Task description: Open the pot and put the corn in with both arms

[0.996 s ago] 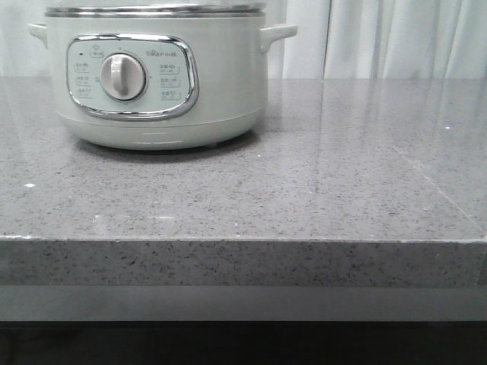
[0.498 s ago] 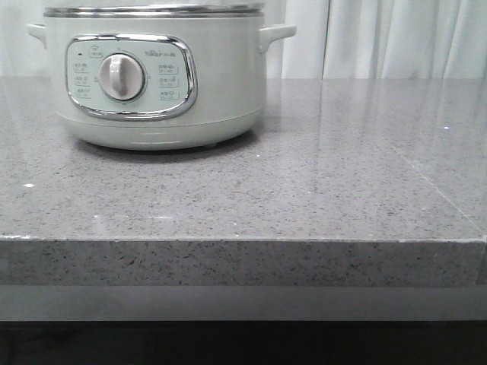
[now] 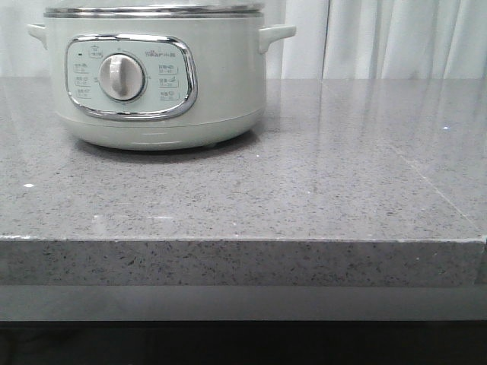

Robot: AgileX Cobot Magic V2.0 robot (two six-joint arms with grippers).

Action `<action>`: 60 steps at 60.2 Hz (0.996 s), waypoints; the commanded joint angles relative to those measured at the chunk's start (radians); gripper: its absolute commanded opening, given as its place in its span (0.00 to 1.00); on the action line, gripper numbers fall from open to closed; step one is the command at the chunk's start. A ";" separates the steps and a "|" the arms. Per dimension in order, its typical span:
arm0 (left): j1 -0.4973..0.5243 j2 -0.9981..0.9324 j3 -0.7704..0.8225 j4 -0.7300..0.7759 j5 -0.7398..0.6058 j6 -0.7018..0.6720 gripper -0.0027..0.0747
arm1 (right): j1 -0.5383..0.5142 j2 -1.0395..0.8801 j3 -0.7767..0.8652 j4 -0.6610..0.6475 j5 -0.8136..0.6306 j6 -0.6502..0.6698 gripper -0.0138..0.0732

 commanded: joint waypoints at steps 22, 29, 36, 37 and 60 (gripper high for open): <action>0.002 -0.020 0.005 -0.007 -0.083 0.000 0.01 | -0.001 -0.023 0.001 -0.004 -0.161 0.024 0.08; 0.002 -0.020 0.005 -0.007 -0.083 0.000 0.01 | -0.016 -0.023 0.001 -0.101 -0.217 0.116 0.08; 0.002 -0.020 0.005 -0.007 -0.083 0.000 0.01 | -0.028 -0.024 0.001 -0.182 -0.228 0.189 0.08; 0.002 -0.020 0.005 -0.007 -0.083 0.000 0.01 | -0.028 -0.024 0.001 -0.183 -0.228 0.193 0.08; 0.002 -0.020 0.005 -0.007 -0.083 0.000 0.01 | -0.028 -0.024 0.001 -0.183 -0.227 0.193 0.08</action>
